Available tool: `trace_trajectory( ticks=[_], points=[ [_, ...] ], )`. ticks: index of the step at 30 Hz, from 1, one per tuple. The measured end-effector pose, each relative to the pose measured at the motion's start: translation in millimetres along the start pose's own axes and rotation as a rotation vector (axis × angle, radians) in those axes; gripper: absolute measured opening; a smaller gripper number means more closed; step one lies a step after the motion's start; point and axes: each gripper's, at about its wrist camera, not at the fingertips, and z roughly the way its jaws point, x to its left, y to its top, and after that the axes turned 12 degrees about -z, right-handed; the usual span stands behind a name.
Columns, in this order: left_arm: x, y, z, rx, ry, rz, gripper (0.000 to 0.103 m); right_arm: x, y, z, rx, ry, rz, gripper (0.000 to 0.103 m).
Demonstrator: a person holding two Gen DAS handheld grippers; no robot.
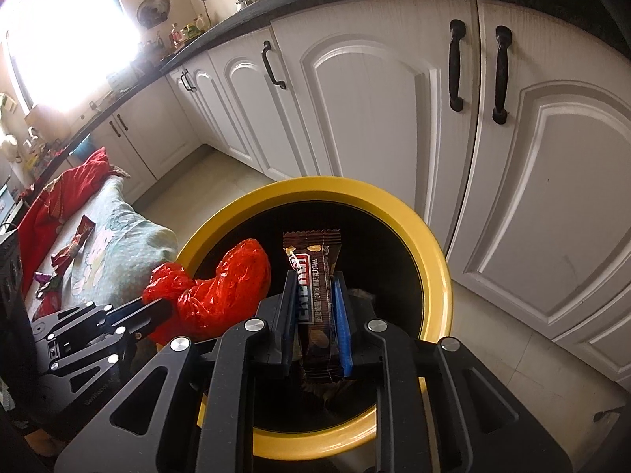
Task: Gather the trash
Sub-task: 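Open both tools to drop the bar and red bag into the bin, then move both open tools back over the candy wrappers on the sheet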
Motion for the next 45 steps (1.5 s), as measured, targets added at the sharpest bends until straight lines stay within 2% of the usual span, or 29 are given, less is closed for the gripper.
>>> trace_trajectory(
  ticks=[6,12,15,20,23,28,45],
  points=[
    [3.3,0.3,-1.0,-0.007,0.002,-0.012,0.022,-1.3,-0.4,-0.9,-0.004,-0.006,0.007,0.034],
    [9.9,1.4,-7.9,-0.019,0.007,-0.032,0.044,-6.0,1.0,-6.2,-0.02,-0.022,0.019,0.044],
    [14.9,2.3,-16.2,-0.031,0.009,-0.047,0.053,-5.8,2.4,-9.7,-0.032,-0.034,0.023,0.053],
    [26.4,5.6,-33.5,-0.068,0.017,-0.078,0.08,-1.1,5.9,-18.5,-0.061,-0.054,0.016,0.069],
    [34.6,8.6,-46.0,-0.091,0.022,-0.102,0.092,4.9,8.3,-25.3,-0.09,-0.059,0.01,0.078],
    [47.6,10.5,-67.0,-0.126,0.04,-0.13,0.092,16.7,12.9,-33.5,-0.12,-0.058,-0.011,0.083],
    [108.9,10.4,-150.2,-0.3,0.137,-0.228,0.092,92.4,29.2,-57.4,-0.186,0.029,-0.149,0.084]
  ],
)
